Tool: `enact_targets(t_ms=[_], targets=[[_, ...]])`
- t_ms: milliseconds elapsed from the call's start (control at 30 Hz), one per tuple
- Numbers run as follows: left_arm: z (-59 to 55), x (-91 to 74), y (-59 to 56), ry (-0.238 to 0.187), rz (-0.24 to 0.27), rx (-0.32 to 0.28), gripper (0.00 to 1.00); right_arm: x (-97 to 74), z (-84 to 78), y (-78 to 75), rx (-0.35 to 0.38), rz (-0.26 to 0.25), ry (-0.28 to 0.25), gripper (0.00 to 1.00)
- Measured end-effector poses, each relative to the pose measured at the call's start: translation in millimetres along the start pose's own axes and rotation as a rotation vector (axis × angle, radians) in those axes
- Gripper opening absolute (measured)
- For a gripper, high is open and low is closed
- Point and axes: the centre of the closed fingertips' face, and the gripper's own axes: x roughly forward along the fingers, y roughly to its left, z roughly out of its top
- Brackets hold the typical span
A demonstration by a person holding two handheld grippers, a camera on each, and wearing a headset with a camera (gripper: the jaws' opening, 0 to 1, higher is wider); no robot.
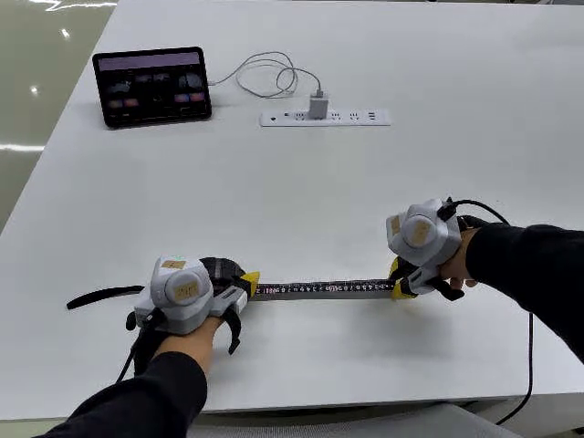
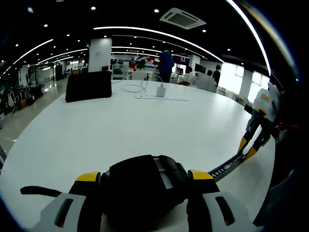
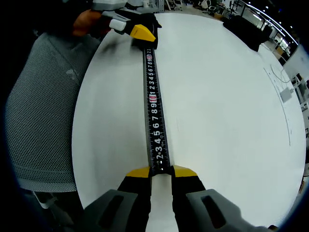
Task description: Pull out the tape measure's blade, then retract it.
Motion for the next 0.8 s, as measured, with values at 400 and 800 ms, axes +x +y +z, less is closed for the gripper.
enact_targets(t_ms=[400,800], targets=[[-2.5,0.7,0.9,0.020,-0.005,0.004,0.67,0.7,2.4,-0.3,0.026,-0.008,-0.035,0.10],[-2.2,-0.1,-0.1,0.018,-0.016,0.002,0.66,1.1,5.0,0.5,0.053,-0.018,-0.064,0.11]])
